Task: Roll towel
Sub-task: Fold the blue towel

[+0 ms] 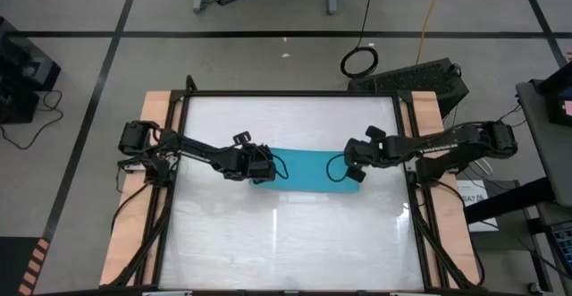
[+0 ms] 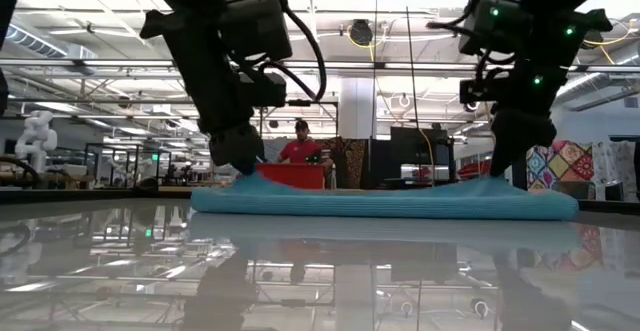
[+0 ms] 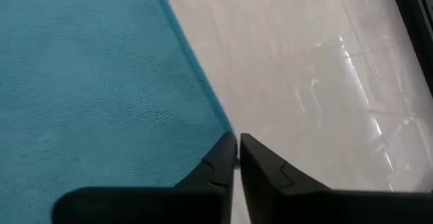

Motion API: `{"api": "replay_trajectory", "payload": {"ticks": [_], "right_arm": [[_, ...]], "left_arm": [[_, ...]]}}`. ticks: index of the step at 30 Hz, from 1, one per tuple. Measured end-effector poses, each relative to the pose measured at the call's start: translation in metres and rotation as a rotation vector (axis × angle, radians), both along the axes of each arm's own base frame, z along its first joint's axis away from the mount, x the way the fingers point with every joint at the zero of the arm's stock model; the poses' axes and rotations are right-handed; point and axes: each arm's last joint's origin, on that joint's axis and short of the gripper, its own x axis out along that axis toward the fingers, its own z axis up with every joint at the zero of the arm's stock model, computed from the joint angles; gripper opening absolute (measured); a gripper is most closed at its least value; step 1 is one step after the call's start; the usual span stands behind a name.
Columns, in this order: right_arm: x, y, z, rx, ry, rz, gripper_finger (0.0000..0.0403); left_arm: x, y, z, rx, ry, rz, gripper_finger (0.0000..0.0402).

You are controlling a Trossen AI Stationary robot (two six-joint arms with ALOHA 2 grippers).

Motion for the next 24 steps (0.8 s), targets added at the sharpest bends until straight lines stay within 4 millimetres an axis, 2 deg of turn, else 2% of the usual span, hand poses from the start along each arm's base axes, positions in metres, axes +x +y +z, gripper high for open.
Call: {"api": "replay_trajectory", "payload": {"ticks": [5, 9, 15, 20, 24], "right_arm": [[-0.002, -0.009, -0.001, -0.008, 0.008, -0.041, 0.0073], [-0.003, -0.012, -0.001, -0.013, 0.010, -0.057, 0.0118], [-0.002, -0.014, -0.001, -0.038, -0.001, -0.063, 0.0156], [0.004, -0.010, 0.001, -0.025, -0.044, -0.010, 0.0159], [0.010, -0.004, 0.001, 0.051, -0.091, 0.068, 0.0153]], "left_arm": [[0.000, 0.005, 0.000, 0.001, -0.004, 0.018, 0.0173], [-0.001, 0.006, 0.000, 0.002, 0.002, 0.022, 0.0206], [0.000, 0.005, 0.000, 0.002, -0.002, 0.019, 0.0214], [0.002, -0.002, 0.001, 0.001, -0.025, -0.012, 0.0215], [0.011, -0.015, 0.003, -0.051, -0.067, -0.130, 0.0215]]}}
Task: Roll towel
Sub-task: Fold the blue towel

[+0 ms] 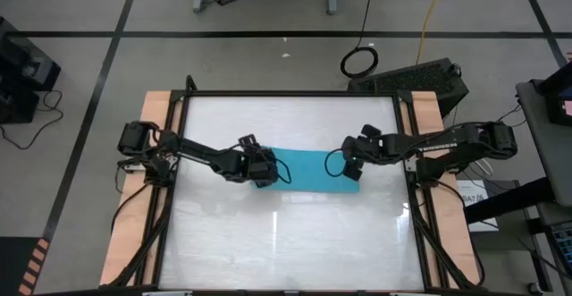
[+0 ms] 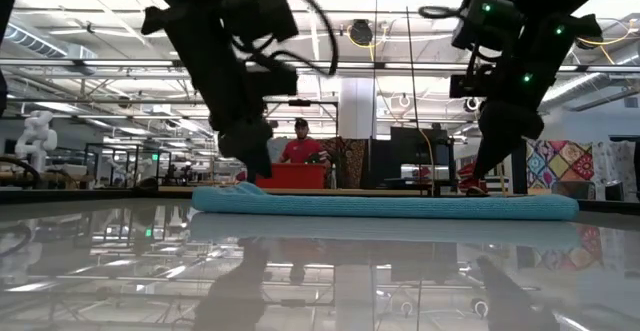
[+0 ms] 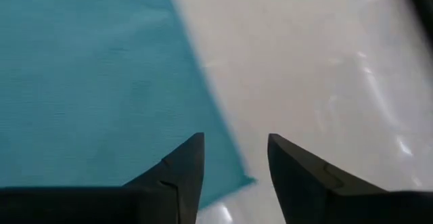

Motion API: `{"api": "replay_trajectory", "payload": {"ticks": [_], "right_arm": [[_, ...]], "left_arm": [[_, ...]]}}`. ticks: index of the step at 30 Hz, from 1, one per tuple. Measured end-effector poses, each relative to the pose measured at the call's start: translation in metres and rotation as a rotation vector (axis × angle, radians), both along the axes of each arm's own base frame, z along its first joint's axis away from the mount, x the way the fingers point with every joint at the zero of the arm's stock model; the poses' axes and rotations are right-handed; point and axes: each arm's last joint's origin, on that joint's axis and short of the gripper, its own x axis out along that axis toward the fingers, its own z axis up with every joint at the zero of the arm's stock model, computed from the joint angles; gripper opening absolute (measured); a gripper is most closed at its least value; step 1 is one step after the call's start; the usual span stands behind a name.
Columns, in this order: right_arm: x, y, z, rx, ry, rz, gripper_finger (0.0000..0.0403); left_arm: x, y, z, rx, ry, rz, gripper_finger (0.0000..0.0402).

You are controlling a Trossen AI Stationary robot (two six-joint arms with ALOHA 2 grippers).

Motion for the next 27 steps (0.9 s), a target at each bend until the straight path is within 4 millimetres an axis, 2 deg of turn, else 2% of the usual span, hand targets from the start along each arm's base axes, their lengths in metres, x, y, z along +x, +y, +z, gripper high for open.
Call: {"api": "replay_trajectory", "payload": {"ticks": [7, 12, 19, 27], "right_arm": [[0.010, 0.027, 0.002, 0.199, -0.085, 0.245, 0.0142], [0.013, 0.044, 0.004, 0.154, -0.110, 0.310, 0.0134], [0.024, 0.048, -0.011, 0.108, -0.092, 0.319, 0.0124], [0.033, 0.046, -0.034, 0.157, -0.026, 0.274, 0.0113]], "left_arm": [[0.015, -0.037, 0.007, -0.137, -0.103, -0.328, 0.0215], [0.011, -0.049, 0.005, -0.149, -0.080, -0.362, 0.0215], [0.015, -0.037, -0.010, -0.160, -0.044, -0.303, 0.0215], [0.022, -0.012, -0.010, -0.237, -0.092, -0.242, 0.0211]]}}
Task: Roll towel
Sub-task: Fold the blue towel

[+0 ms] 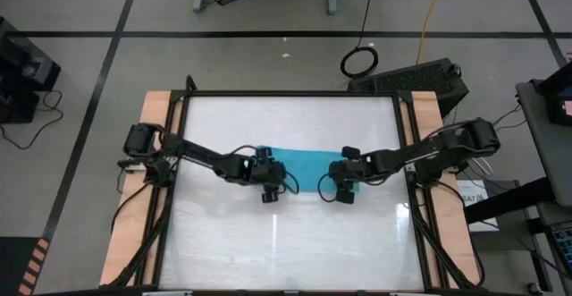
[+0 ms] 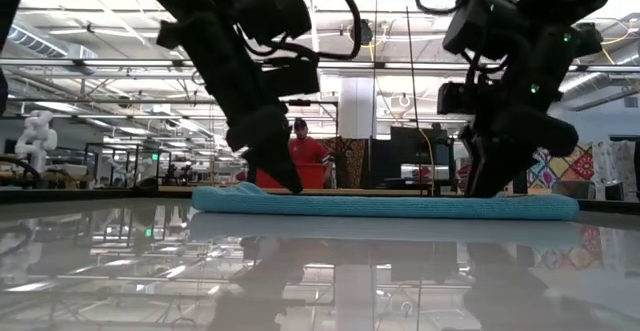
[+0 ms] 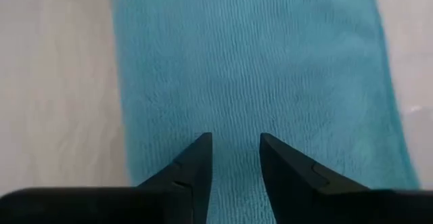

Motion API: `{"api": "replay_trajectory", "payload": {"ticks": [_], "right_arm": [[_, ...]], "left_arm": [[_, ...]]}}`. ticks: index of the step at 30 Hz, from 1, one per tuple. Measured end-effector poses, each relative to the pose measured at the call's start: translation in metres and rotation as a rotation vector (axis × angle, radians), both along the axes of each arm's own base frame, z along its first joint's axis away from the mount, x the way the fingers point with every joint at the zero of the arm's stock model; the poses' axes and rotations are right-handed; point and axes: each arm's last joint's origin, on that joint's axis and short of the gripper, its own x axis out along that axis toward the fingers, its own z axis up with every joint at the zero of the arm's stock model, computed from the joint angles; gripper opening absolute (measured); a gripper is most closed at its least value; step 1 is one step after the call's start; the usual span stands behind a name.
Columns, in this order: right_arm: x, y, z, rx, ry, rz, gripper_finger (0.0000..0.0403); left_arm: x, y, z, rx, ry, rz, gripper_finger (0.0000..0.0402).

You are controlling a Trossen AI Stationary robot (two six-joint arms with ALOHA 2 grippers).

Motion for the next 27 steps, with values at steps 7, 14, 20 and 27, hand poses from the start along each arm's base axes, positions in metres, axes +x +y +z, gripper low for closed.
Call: {"api": "replay_trajectory", "payload": {"ticks": [7, 14, 20, 27], "right_arm": [[0.003, 0.007, -0.008, 0.125, 0.017, -0.036, 0.0102], [0.009, 0.029, -0.005, 0.247, -0.072, -0.025, 0.0098], [0.022, 0.052, -0.005, 0.359, -0.208, -0.012, 0.0098], [0.034, 0.067, -0.006, 0.454, -0.326, 0.057, 0.0098]], "left_arm": [[-0.002, 0.026, -0.009, 0.005, 0.083, 0.010, 0.0162], [0.005, 0.040, -0.023, 0.080, 0.131, -0.102, 0.0129], [0.010, 0.048, -0.023, 0.252, 0.141, -0.252, 0.0127], [0.023, 0.054, -0.008, 0.497, 0.126, -0.307, 0.0127]]}}
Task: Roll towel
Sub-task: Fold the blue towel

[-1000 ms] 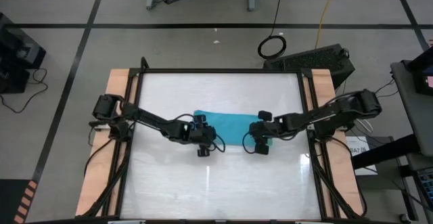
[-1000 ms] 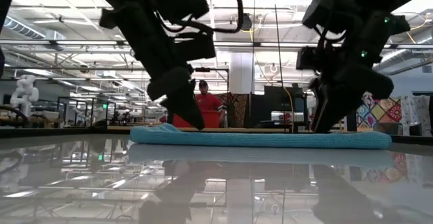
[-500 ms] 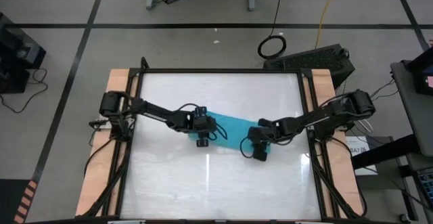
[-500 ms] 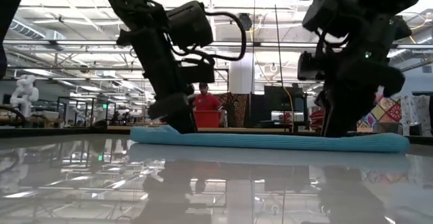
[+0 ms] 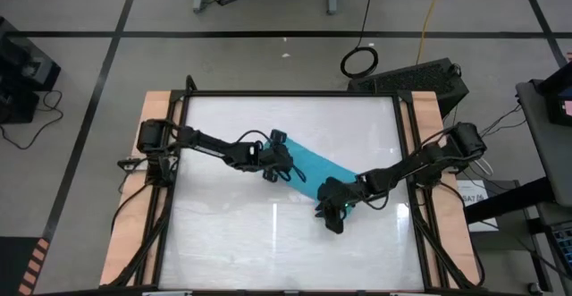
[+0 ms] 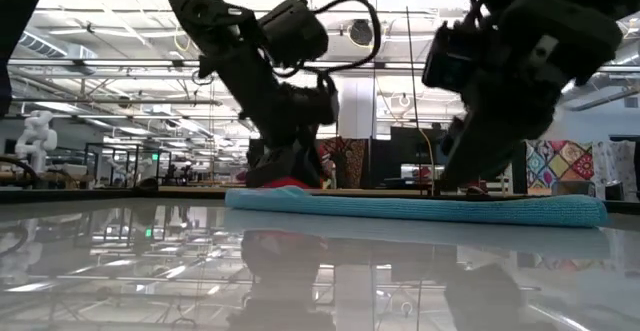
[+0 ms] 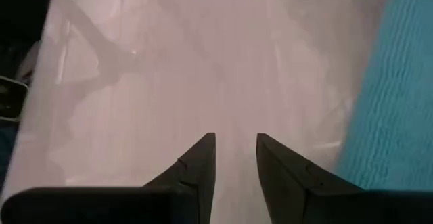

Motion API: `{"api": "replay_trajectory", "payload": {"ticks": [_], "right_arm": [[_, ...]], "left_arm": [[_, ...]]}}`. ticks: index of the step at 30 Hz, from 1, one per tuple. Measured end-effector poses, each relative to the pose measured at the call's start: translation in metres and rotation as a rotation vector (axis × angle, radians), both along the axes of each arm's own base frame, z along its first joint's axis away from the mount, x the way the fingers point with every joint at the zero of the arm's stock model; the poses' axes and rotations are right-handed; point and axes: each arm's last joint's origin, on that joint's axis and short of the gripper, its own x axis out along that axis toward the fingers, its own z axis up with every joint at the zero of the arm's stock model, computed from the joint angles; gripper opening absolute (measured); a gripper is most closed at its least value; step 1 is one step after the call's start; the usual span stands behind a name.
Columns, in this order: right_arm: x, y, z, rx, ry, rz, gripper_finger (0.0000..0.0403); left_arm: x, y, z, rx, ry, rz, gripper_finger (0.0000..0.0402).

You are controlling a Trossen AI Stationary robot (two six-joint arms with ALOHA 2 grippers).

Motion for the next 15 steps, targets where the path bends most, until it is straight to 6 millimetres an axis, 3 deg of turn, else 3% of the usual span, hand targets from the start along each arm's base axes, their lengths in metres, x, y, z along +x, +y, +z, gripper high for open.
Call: {"api": "replay_trajectory", "payload": {"ticks": [4, 7, 12, 15], "right_arm": [[-0.008, -0.004, 0.015, -0.061, -0.011, -0.009, 0.0098], [-0.021, -0.012, 0.024, -0.167, 0.047, -0.034, 0.0098], [-0.047, -0.031, 0.030, -0.346, 0.219, -0.095, 0.0098], [-0.057, -0.041, 0.028, -0.409, 0.321, -0.096, 0.0098]], "left_arm": [[0.002, -0.007, 0.022, -0.010, -0.078, 0.031, 0.0127], [0.000, -0.018, 0.034, -0.156, -0.132, 0.019, 0.0127], [-0.007, -0.032, 0.032, -0.440, -0.120, 0.078, 0.0127], [-0.009, -0.038, 0.024, -0.525, -0.100, 0.155, 0.0127]]}}
